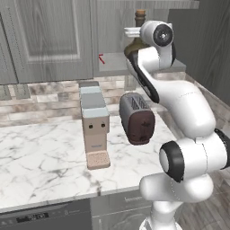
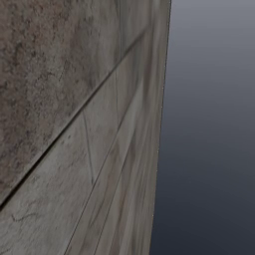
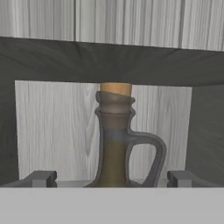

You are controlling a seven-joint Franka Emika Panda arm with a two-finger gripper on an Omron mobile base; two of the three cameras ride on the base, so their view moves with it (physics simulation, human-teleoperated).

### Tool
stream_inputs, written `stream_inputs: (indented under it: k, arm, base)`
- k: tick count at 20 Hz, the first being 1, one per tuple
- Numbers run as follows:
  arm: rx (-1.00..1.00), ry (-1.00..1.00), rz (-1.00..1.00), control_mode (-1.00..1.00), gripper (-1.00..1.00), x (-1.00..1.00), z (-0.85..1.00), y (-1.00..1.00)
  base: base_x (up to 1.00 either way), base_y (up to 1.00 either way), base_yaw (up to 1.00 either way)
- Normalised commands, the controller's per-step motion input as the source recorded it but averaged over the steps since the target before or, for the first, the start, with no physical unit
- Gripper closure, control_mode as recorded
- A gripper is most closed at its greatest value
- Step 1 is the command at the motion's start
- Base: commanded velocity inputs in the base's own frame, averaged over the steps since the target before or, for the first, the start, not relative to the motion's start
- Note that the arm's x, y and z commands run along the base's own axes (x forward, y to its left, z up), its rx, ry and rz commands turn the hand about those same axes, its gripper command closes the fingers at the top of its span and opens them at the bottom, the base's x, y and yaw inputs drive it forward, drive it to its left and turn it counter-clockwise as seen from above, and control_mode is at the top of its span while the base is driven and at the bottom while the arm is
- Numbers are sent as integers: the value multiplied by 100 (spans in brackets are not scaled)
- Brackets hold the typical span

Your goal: The dining table condiment station is running low on oil/vinegar bottle. Refill the condiment station by opening the cabinet and taking the oil/vinegar bottle from the cabinet and placing it on the dining table.

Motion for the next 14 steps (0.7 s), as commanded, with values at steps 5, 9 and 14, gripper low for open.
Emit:
stream_inputs:
  k: [5, 9, 14]
  arm:
    - [0, 0, -1, -100, -100, 7, 0, -10]
    - [0, 0, -1, -100, -100, 10, 0, -1]
    - [0, 1, 0, -100, -100, 12, -6, 0]
  base:
    - [0, 0, 0]
    - [0, 0, 0]
    - [0, 0, 0]
